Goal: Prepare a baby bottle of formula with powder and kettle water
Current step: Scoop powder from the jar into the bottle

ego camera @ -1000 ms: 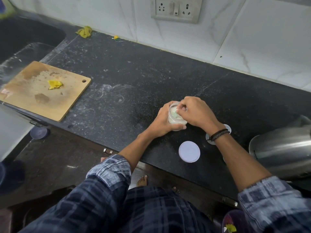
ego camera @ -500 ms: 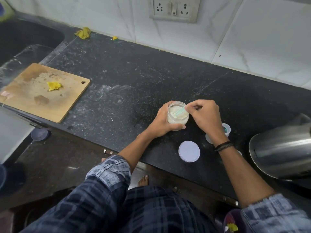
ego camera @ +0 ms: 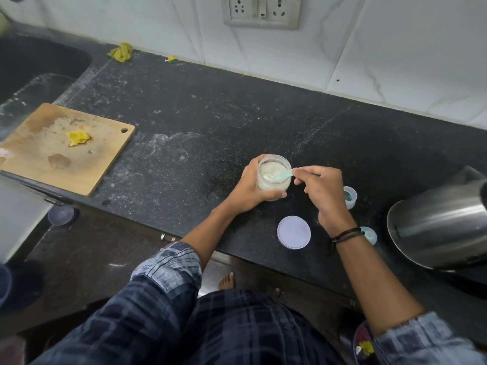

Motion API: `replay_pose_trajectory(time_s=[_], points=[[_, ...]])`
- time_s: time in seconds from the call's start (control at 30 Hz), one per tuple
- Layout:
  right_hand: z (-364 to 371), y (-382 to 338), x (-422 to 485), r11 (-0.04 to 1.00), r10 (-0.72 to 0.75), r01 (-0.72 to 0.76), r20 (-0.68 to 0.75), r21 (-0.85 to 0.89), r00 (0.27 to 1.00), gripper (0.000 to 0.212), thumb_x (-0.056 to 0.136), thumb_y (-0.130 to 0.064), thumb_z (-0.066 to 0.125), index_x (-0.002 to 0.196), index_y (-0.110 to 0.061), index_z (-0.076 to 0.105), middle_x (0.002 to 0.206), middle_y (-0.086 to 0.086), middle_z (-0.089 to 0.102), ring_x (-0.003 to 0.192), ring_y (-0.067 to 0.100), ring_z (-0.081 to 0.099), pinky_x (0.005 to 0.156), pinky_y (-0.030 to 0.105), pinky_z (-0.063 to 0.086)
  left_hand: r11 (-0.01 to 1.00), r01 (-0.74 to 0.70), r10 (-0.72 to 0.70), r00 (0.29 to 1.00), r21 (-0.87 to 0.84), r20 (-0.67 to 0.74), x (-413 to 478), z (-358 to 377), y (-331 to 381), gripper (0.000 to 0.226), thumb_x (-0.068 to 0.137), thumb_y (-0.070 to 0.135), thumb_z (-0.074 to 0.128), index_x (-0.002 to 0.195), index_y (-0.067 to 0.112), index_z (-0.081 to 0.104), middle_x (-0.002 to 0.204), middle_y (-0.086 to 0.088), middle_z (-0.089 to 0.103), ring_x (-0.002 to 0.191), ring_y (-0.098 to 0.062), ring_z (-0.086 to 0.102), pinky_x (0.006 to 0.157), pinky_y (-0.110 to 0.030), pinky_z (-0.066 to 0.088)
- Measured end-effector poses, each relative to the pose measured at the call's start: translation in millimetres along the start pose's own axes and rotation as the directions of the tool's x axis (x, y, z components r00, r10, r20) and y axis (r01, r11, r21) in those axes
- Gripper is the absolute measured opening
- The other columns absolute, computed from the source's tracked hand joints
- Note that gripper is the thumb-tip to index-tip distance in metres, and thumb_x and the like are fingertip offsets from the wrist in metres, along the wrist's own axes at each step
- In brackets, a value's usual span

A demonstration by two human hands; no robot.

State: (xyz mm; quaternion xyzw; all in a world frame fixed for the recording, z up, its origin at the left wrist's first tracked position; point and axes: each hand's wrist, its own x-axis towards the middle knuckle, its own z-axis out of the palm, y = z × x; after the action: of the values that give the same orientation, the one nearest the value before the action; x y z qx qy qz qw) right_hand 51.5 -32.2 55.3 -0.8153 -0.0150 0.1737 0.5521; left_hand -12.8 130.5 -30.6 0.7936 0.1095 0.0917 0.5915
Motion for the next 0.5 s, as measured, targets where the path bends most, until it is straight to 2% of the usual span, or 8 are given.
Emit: replay_pose_trajectory(time_s=[0.1, 0.17, 0.33, 0.43, 0.5], points=[[0.1, -0.7, -0.3, 0.998, 0.038, -0.036, -0.020, 0.060, 0.999, 0.020, 0.093, -0.016, 0.074, 0.074, -0.023, 0.076, 0.059, -0.011, 0.070, 0.046, -0.005, 0.053, 0.050, 0.014, 0.042, 1.000, 0.008, -0.008, 1.000, 0.000, 0.010, 1.0, -0.3, -0.5, 0.092, 0.061, 0.036, 0.094, 0.139, 0.027, 0.046, 0.140, 0.003, 0.051, 0.134, -0.019, 0.048, 0.115, -0.048, 0.040], [0.3, -0.2, -0.3, 0.991, 0.081, -0.077, -0.037, 0.109, 0.996, 0.017, 0.094, -0.015, 0.074, 0.079, -0.022, 0.076, 0.059, -0.009, 0.071, 0.044, -0.003, 0.052, 0.043, 0.013, 0.040, 1.000, 0.012, -0.012, 1.000, -0.002, 0.008, 0.8, -0.4, -1.1, 0.092, 0.061, 0.036, 0.094, 0.139, 0.028, 0.046, 0.139, 0.004, 0.051, 0.133, -0.019, 0.049, 0.115, -0.047, 0.041], [5.6, 4.8, -4.8, 0.986, 0.147, -0.144, -0.032, 0.090, 0.989, 0.013, 0.094, -0.018, 0.073, 0.082, -0.016, 0.076, 0.059, -0.005, 0.073, 0.041, 0.000, 0.053, 0.039, 0.016, 0.040, 1.000, -0.013, 0.013, 1.000, -0.007, -0.008, -0.5, -0.2, 0.7, 0.088, 0.061, 0.037, 0.093, 0.136, 0.034, 0.047, 0.137, 0.009, 0.053, 0.131, -0.014, 0.050, 0.114, -0.042, 0.042], [8.4, 5.8, -6.9, 0.981, 0.176, -0.172, -0.033, 0.092, 0.984, 0.015, 0.095, -0.018, 0.072, 0.080, -0.017, 0.074, 0.057, -0.005, 0.072, 0.039, 0.000, 0.053, 0.037, 0.016, 0.040, 1.000, -0.009, 0.009, 1.000, -0.005, -0.003, -0.7, 0.3, 1.8, 0.090, 0.062, 0.038, 0.093, 0.139, 0.027, 0.047, 0.138, 0.006, 0.052, 0.132, -0.014, 0.049, 0.114, -0.039, 0.042], [9.5, 6.6, -7.9, 0.975, 0.190, -0.184, -0.040, 0.121, 0.981, 0.016, 0.096, -0.018, 0.071, 0.081, -0.017, 0.073, 0.056, -0.005, 0.072, 0.039, 0.000, 0.053, 0.037, 0.016, 0.040, 1.000, -0.010, 0.010, 1.000, -0.002, 0.000, -0.6, 0.1, 2.3, 0.089, 0.063, 0.038, 0.093, 0.138, 0.029, 0.046, 0.138, 0.007, 0.052, 0.131, -0.014, 0.049, 0.113, -0.038, 0.041]])
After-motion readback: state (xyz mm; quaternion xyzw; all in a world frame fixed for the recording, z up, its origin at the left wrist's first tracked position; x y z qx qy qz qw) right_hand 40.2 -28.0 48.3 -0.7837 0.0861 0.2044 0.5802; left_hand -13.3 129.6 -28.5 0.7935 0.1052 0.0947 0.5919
